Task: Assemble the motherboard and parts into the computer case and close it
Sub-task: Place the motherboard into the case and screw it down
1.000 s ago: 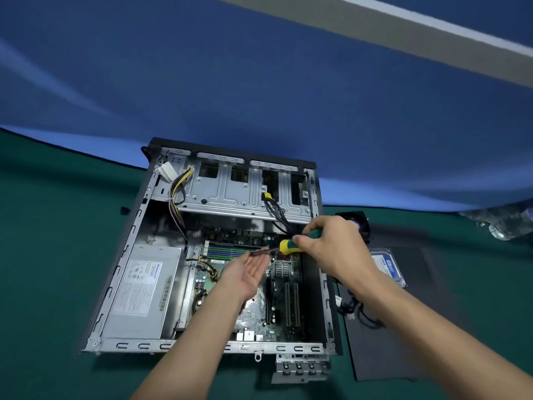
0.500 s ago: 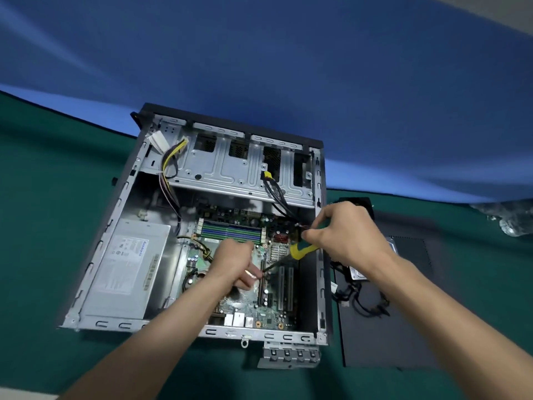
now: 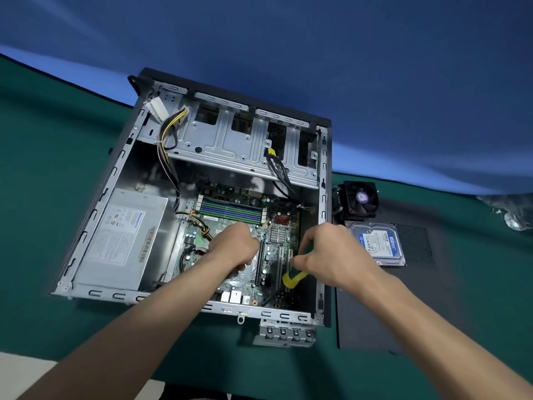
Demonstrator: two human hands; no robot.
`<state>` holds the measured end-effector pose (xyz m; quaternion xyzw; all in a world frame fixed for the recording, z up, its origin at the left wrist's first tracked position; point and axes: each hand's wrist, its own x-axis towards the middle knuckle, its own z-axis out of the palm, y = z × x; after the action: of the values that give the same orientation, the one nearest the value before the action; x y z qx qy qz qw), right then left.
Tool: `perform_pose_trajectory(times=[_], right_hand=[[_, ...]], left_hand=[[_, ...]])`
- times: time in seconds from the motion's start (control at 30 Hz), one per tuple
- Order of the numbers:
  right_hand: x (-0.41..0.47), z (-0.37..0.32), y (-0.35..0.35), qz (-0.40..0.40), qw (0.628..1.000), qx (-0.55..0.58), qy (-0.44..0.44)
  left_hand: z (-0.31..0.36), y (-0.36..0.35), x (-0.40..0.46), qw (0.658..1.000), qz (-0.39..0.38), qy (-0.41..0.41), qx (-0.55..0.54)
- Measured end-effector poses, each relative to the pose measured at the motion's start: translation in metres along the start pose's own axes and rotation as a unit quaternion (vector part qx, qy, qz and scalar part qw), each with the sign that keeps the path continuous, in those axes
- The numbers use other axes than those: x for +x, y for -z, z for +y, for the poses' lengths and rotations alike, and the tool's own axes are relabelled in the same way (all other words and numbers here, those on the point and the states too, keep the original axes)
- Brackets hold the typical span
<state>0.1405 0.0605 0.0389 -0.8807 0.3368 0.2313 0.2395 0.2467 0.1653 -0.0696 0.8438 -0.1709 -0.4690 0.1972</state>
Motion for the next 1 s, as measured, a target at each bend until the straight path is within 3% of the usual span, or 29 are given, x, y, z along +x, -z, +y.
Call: perform_pose_trajectory(times=[1.0], right_hand=[[0.009,0.0,-0.016,0.0,0.999,-0.034,0.024]], left_hand=[[0.0,-0.005,0.009,1.0,-0.019,0.016,0.003]])
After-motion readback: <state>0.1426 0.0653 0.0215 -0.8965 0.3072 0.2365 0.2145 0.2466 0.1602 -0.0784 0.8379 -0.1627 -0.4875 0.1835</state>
